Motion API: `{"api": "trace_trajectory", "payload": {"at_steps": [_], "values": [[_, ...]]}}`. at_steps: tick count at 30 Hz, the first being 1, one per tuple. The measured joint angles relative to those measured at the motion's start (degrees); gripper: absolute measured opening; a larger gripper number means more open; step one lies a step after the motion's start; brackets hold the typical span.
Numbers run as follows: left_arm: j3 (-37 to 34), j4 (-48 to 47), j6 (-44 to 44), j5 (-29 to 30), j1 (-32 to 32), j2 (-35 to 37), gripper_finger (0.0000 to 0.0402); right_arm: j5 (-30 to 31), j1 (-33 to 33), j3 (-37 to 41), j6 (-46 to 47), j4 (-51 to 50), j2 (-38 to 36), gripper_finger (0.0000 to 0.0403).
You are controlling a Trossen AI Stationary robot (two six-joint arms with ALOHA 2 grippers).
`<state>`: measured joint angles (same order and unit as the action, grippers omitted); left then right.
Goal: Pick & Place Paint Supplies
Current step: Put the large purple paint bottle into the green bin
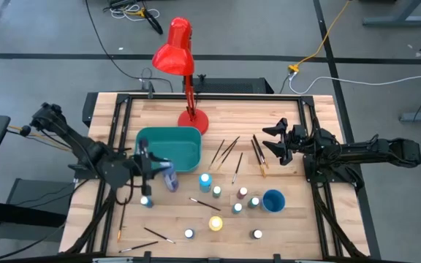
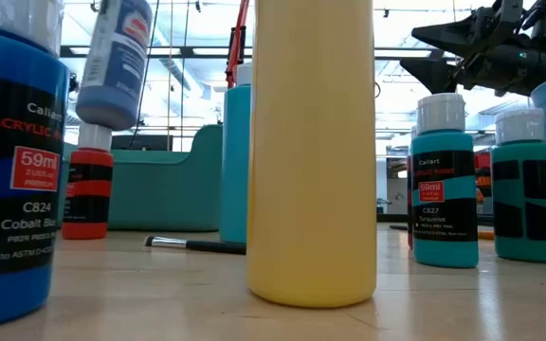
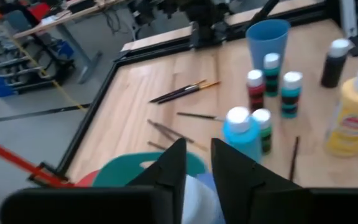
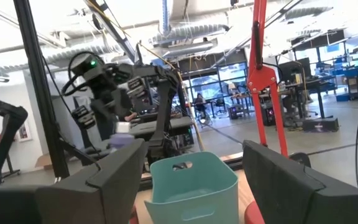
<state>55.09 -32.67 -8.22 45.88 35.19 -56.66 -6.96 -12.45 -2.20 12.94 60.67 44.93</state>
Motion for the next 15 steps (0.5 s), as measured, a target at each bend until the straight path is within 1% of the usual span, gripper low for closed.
{"api": "trace_trajectory", "payload": {"at_steps": [4,6,12,15], "values": [[0.0,-0.89,0.65,-1.49,-4.37,2.86,0.0021,0.02,-0.02,0.0,0.01,0.19,0.0,0.0274],[0.0,-0.83,1.3,-3.21,-6.06,4.16,0.0006,0.02,-0.02,0.0,-0.13,0.22,0.0,0.0274],[0.0,-1.55,1.31,-4.99,-9.67,5.53,0.0017,0.02,-0.02,0.0,-0.14,0.22,0.0,0.0274],[0.0,-1.47,-0.59,-5.13,-10.42,5.36,0.0024,0.02,-0.02,0.0,-0.15,0.22,0.0,0.0274]]}}
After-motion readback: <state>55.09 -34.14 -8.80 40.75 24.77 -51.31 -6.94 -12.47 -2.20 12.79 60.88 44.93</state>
